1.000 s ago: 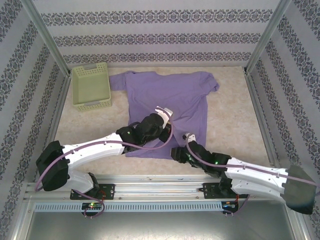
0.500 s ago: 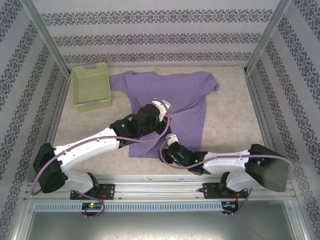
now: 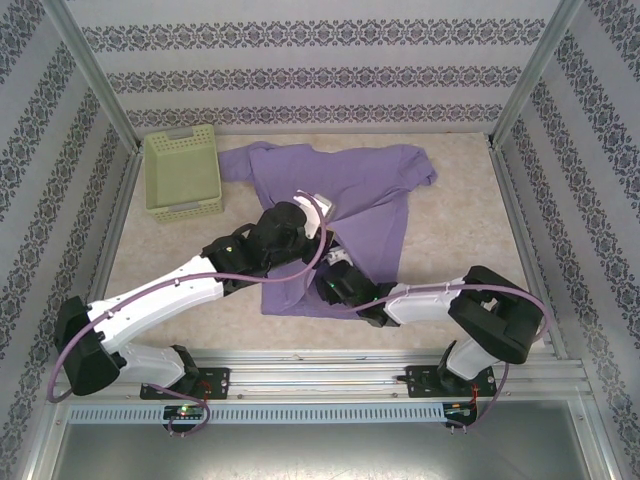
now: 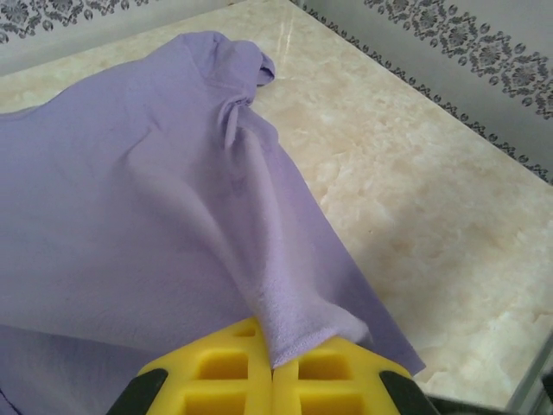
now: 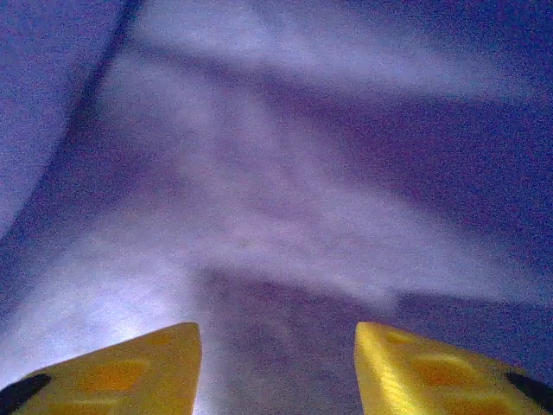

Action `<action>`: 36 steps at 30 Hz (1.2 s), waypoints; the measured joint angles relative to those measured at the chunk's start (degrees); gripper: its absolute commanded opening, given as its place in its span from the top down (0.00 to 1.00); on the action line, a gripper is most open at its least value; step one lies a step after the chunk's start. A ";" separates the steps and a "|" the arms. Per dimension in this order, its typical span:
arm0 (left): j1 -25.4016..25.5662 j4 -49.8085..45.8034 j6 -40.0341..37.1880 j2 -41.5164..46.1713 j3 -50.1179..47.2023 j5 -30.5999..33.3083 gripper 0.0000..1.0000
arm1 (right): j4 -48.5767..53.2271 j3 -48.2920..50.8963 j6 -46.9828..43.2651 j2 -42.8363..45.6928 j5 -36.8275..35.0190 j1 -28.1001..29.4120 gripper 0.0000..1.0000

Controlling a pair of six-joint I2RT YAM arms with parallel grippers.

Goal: Fold the inside-out t-shirt

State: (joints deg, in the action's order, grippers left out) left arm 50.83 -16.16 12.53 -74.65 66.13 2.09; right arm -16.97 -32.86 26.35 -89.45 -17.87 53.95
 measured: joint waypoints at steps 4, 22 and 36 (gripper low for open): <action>-0.13 -1.09 -0.81 1.18 1.86 -0.42 1.00 | -0.15 -2.56 -2.16 -2.34 -0.33 -3.50 0.34; -0.35 -7.17 -1.64 0.87 16.83 -1.92 1.00 | 8.63 -23.65 6.40 -18.14 -1.01 -17.16 0.17; -0.70 -11.08 -0.35 -3.39 25.24 -2.05 1.00 | 34.21 -52.89 14.38 -34.36 -3.63 -18.62 0.07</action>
State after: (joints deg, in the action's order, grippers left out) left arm 50.13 -27.24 12.19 -78.04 91.37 0.03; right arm 17.23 -85.76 40.73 -123.81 -21.50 35.33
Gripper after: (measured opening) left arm 0.049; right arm 0.929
